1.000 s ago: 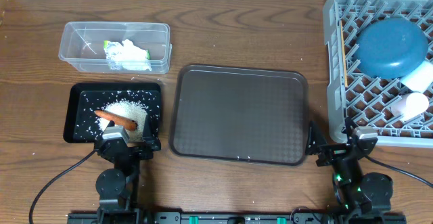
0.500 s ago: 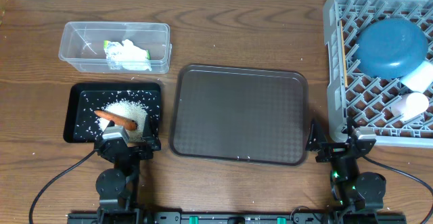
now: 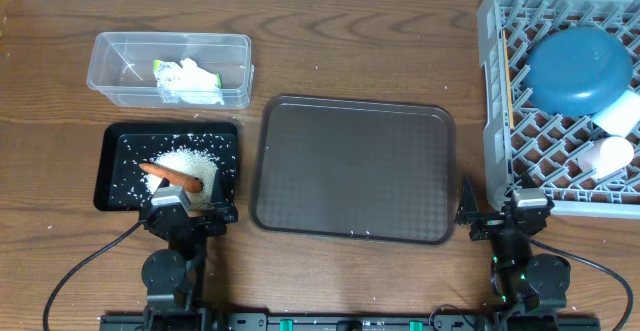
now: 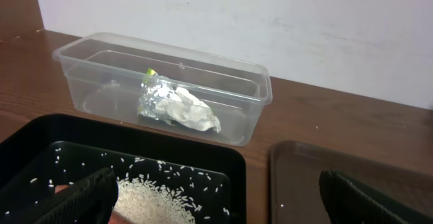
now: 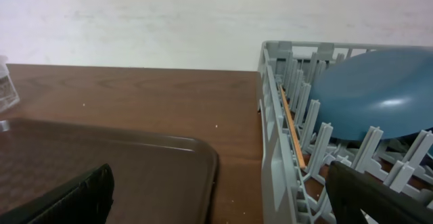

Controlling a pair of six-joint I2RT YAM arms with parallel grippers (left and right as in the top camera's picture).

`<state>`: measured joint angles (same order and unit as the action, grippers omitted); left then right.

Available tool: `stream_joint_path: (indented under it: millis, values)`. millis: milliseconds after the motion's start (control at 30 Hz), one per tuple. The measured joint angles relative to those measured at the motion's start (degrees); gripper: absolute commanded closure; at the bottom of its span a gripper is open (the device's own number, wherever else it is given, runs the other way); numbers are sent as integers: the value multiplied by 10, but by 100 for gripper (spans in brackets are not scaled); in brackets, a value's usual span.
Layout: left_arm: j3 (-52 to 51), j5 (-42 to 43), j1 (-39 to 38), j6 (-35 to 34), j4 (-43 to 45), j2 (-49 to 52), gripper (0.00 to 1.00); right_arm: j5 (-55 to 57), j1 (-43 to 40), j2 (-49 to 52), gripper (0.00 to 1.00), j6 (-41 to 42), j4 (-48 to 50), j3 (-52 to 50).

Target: Sort waste into correct bins and load items into the dishwasher rack

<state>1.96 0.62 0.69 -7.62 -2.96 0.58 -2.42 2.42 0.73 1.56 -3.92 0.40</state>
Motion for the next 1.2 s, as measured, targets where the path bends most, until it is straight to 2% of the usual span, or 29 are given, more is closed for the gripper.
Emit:
stream_joint_path:
  millis: [333, 1200]
  values:
    - [0, 0, 0, 0, 0, 0, 2, 3, -15, 0, 1, 28, 0, 0]
    - [0, 0, 0, 0, 0, 0, 2, 4, -15, 0, 1, 31, 0, 0]
